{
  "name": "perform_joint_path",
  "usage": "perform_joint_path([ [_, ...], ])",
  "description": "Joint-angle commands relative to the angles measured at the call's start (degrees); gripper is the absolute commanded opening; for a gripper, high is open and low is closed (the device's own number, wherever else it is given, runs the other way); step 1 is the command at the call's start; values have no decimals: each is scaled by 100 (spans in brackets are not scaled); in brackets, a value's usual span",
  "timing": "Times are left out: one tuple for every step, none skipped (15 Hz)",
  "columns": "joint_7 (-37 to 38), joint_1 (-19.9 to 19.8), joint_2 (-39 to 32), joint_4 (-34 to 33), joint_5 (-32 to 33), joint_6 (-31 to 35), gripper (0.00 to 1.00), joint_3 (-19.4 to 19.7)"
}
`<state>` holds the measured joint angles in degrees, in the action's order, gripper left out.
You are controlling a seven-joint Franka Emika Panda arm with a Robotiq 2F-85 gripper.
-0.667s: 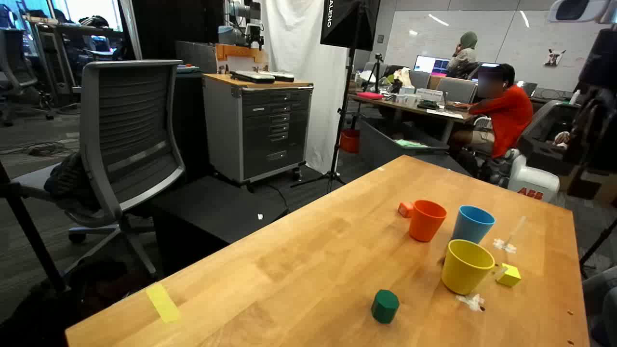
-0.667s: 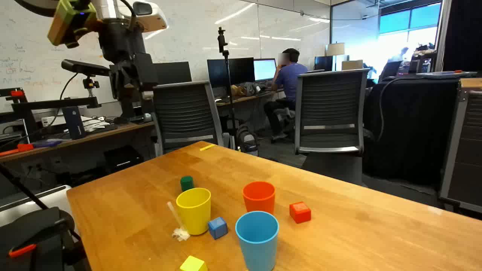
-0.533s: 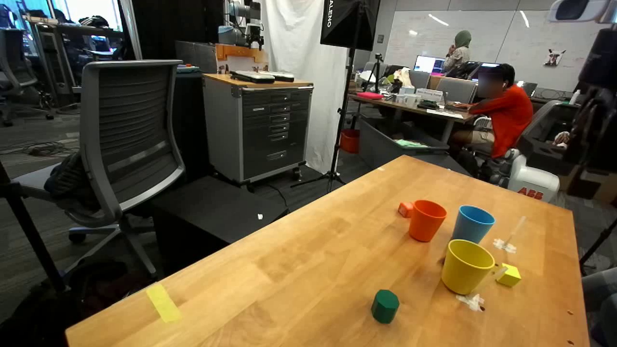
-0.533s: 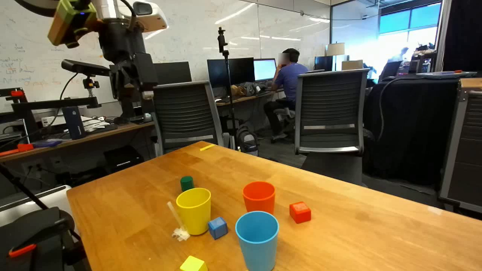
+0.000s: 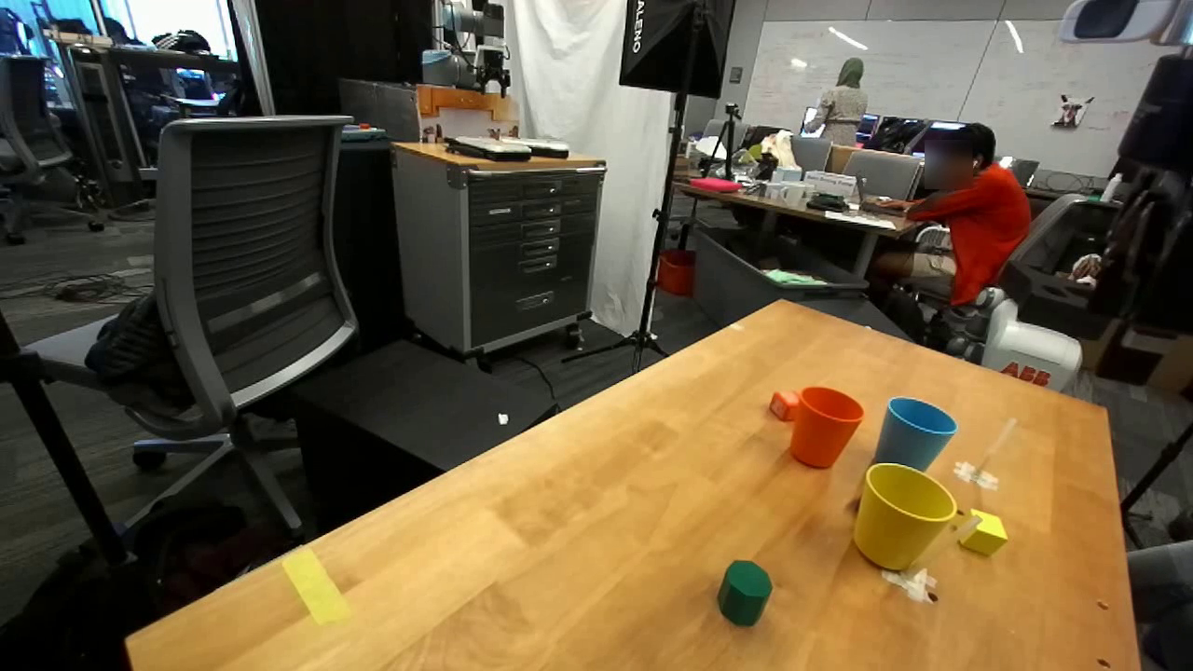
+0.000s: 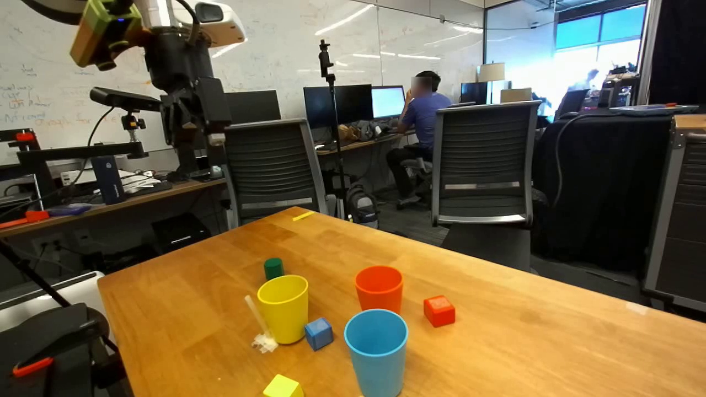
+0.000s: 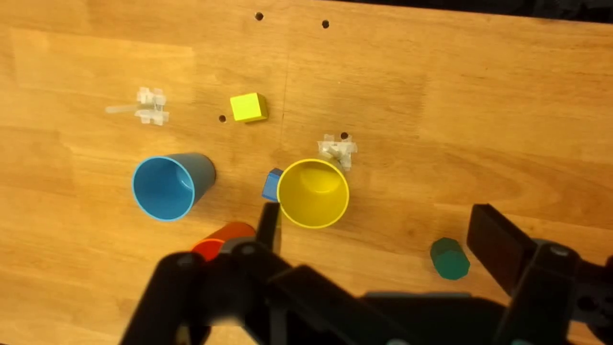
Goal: Place the yellow cup inside the orange cup, place the blue cup inside the yellow cup
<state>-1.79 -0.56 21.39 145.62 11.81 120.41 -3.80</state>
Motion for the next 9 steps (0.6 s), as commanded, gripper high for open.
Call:
perform_joint_path([
  [309,35,-19,74,-78,370,100,63],
  [442,28,-64,83,-145,507,100,70],
  [629,15,-140,97,-261,752,100,90],
  [754,6,-203,119,-357,981,100,103],
  [871,-9,-291,137,-397,1200,100,96],
  [934,-13,-387,163,-426,1410,100,94],
  [1033,-23,-475,200,-456,1667,100,87],
  [1086,-34,-567,236,-444,1909,100,76],
  [1144,-46,-676,261,-431,2141,100,72],
])
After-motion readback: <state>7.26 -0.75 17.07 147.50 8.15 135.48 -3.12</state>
